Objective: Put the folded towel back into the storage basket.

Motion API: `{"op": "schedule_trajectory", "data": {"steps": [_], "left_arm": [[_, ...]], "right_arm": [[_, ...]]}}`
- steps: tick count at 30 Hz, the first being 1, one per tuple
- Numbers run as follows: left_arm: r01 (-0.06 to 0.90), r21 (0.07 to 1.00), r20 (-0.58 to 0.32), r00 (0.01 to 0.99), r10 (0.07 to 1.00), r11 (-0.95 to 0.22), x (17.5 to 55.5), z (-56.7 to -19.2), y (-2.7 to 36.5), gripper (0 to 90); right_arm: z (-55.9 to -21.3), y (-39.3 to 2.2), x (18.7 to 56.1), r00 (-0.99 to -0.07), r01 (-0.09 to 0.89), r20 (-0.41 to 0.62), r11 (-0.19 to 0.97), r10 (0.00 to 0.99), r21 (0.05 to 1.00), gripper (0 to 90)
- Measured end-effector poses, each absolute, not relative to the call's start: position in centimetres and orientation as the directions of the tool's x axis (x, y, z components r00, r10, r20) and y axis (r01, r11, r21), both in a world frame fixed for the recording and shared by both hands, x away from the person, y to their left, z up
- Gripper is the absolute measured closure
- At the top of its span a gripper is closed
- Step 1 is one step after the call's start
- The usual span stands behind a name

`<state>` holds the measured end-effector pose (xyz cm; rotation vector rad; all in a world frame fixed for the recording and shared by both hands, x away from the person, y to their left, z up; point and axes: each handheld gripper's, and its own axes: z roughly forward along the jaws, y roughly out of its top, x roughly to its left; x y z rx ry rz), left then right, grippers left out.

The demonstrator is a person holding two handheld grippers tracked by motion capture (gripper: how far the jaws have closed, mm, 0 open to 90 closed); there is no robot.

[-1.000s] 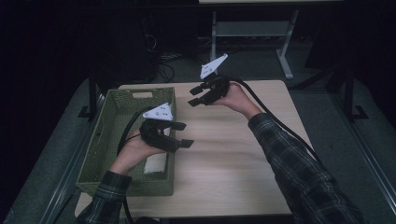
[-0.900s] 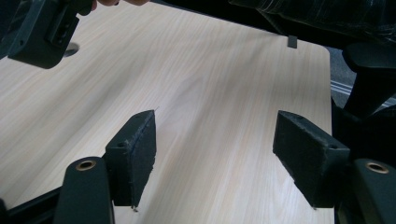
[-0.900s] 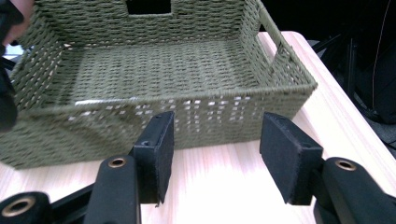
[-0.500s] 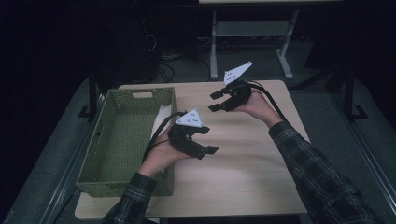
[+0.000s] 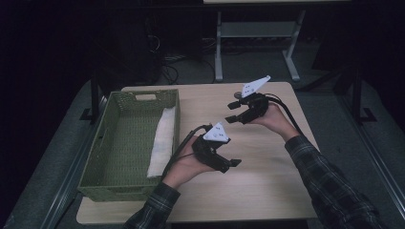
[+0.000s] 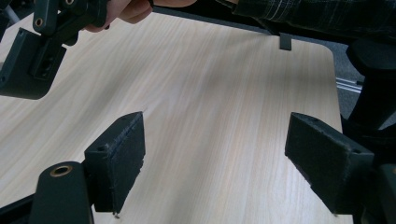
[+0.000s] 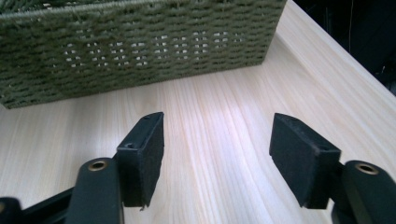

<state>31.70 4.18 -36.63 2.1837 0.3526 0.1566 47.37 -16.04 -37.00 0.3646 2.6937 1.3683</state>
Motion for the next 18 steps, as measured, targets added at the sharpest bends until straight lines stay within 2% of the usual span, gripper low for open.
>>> {"op": "schedule_trajectory", "data": {"steps": [11, 18], "left_arm": [[0.176, 0.784, 0.004, 0.957, 0.289, -0.595, 31.1, -40.0, 1.9, 19.2], [0.204, 0.773, -0.023, 0.955, 0.294, -0.6, 31.2, -42.8, 1.2, 17.2]], "right_arm": [[-40.1, -18.2, 46.6, -0.954, 0.201, 0.034, 0.552, 0.298, 0.81, 31.1], [-42.1, -19.4, 46.0, -0.945, 0.227, 0.043, 0.555, 0.323, 0.8, 28.3]]}}
